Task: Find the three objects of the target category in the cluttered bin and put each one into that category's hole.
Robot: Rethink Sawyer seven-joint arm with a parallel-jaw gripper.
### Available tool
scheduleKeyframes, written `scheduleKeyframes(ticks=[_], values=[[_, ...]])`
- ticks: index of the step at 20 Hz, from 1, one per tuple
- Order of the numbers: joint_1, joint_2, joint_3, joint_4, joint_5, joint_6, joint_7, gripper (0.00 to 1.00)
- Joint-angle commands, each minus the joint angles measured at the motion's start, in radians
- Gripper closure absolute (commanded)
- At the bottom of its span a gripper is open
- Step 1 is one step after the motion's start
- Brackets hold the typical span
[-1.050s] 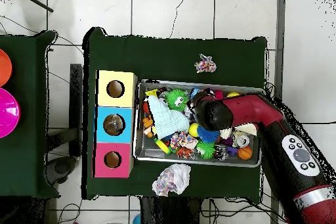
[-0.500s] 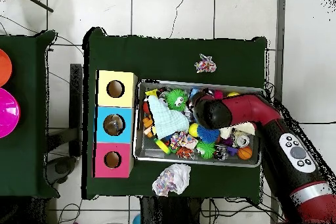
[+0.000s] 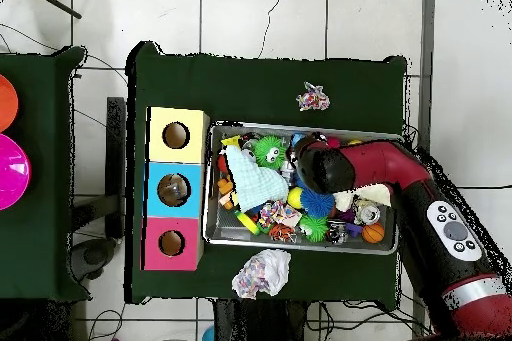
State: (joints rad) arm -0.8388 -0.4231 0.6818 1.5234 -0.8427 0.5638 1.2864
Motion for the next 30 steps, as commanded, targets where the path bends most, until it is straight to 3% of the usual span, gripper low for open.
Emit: scheduleKeyframes(ticks=[1, 22, 30], values=[[-0.005, 0.050, 0.018, -0.060, -0.039, 0.037, -0.207, 0.00], [-0.002, 0.062, 0.010, -0.068, -0.059, 0.012, -0.194, 0.00], [0.009, 0.101, -0.002, -0.099, -0.079, -0.002, -0.193, 0.00]])
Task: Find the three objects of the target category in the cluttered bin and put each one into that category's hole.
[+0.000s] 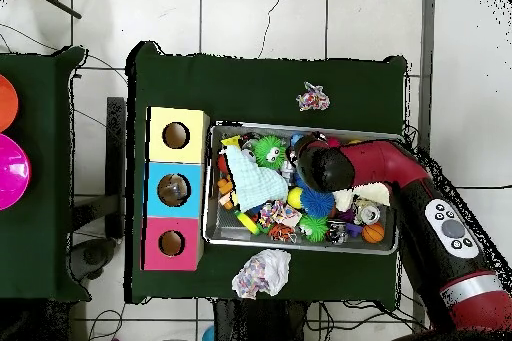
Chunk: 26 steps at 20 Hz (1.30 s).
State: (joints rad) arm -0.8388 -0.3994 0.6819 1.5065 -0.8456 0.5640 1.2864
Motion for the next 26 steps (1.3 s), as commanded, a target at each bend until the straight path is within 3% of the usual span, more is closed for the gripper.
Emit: scheduleKeyframes(ticks=[1, 15, 16, 26], values=[[0.010, 0.079, -0.002, -0.084, -0.078, -0.004, -0.193, 0.00], [0.021, 0.085, -0.015, -0.091, -0.087, -0.016, -0.172, 0.00], [0.021, 0.085, -0.016, -0.091, -0.086, -0.017, -0.168, 1.00], [0.019, 0.091, -0.015, -0.093, -0.081, -0.030, -0.170, 1.00]])
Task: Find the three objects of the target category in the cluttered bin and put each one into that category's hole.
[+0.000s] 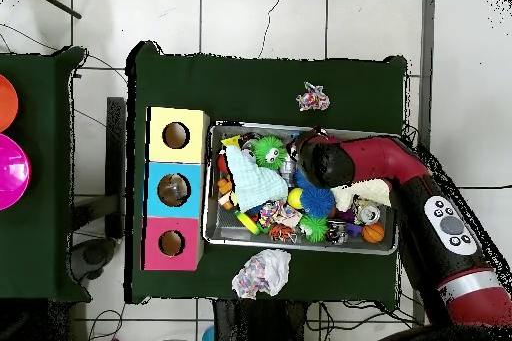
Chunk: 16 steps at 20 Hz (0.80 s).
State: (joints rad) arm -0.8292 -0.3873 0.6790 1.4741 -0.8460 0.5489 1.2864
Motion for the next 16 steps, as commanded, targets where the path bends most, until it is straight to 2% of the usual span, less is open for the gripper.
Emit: scheduleKeyframes(ticks=[1, 8, 16], values=[[0.008, 0.080, -0.012, -0.061, -0.081, -0.016, -0.171, 1.00], [0.008, 0.072, -0.011, -0.057, -0.076, -0.006, -0.174, 1.00], [-0.002, -0.063, 0.014, 0.025, 0.013, 0.094, -0.163, 1.00]])
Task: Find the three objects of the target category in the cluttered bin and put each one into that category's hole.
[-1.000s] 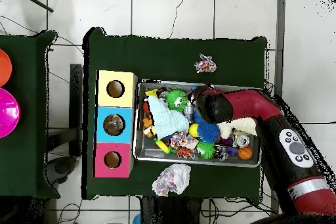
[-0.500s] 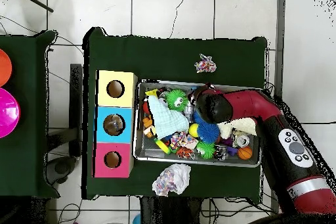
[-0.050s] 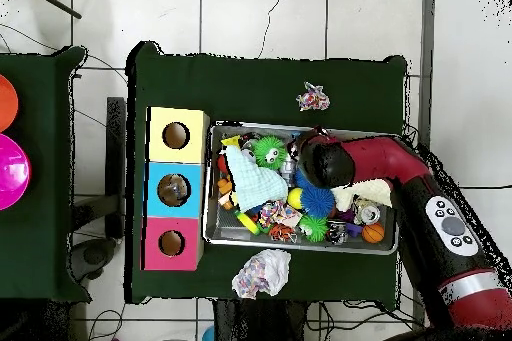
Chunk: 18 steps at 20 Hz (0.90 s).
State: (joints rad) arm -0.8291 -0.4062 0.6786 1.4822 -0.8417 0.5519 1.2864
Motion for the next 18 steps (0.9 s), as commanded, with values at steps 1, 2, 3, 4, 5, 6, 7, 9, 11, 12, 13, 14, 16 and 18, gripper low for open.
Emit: scheduleKeyframes(ticks=[1, 2, 3, 4, 5, 6, 7, 9, 11, 12, 13, 14, 16, 18], values=[[-0.002, -0.058, 0.018, 0.024, 0.018, 0.101, -0.164, 1.00], [-0.005, -0.073, 0.023, 0.031, 0.031, 0.115, -0.166, 1.00], [-0.007, -0.080, 0.025, 0.035, 0.038, 0.121, -0.167, 1.00], [-0.009, -0.090, 0.030, 0.038, 0.047, 0.133, -0.178, 1.00], [-0.009, -0.095, 0.031, 0.039, 0.050, 0.138, -0.183, 1.00], [-0.009, -0.100, 0.032, 0.039, 0.053, 0.143, -0.185, 1.00], [-0.008, -0.104, 0.032, 0.040, 0.057, 0.146, -0.185, 1.00], [-0.009, -0.107, 0.033, 0.040, 0.059, 0.148, -0.191, 1.00], [-0.006, -0.111, 0.031, 0.040, 0.062, 0.151, -0.192, 1.00], [-0.004, -0.113, 0.030, 0.039, 0.064, 0.151, -0.191, 1.00], [-0.003, -0.114, 0.030, 0.039, 0.065, 0.152, -0.195, 1.00], [-0.001, -0.116, 0.030, 0.039, 0.066, 0.155, -0.197, 1.00], [0.002, -0.122, 0.029, 0.038, 0.070, 0.159, -0.201, 1.00], [0.002, -0.127, 0.029, 0.040, 0.074, 0.163, -0.203, 1.00]])
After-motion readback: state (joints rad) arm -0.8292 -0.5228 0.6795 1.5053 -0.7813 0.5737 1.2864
